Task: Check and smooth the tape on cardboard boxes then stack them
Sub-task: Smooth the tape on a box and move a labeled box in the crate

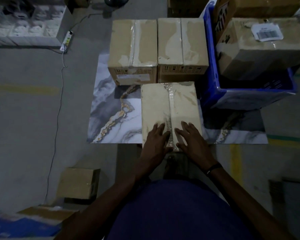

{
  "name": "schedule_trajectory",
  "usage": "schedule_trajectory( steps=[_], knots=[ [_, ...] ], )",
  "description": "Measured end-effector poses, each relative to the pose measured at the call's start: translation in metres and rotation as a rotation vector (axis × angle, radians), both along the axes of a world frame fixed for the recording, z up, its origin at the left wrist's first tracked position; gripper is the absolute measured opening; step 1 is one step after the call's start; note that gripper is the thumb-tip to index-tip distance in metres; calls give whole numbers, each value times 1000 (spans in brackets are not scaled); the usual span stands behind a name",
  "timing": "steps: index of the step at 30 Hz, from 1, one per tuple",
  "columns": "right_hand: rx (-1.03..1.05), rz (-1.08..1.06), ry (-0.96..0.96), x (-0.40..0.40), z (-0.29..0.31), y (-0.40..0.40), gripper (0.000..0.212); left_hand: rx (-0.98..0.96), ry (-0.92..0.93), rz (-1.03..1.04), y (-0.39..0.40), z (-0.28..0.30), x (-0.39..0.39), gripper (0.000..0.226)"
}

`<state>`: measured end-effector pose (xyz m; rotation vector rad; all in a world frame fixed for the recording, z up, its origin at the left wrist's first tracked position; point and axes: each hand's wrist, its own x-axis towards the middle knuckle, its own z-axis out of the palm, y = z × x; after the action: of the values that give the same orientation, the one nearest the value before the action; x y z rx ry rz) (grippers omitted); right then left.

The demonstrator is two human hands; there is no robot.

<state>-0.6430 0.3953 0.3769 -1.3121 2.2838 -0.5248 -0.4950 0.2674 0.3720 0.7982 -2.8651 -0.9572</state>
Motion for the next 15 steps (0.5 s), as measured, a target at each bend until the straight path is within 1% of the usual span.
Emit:
schedule_trajectory(
  steps=[4,8,13,15],
  knots=[
    [13,-6,42,7,-4,7,56,13,-3,3,3,3,2,68],
    [-27,-29,96,-1,-1,-5,52,-37,-14,43,-17,9,-9,61],
    [0,-24,165,-16,2,-25,52,-77,-160,31,-35,15,-28,69],
    [8,-18,176,-17,3,-27,52,-74,-188,25,-34,17,-30,69]
  ],
)
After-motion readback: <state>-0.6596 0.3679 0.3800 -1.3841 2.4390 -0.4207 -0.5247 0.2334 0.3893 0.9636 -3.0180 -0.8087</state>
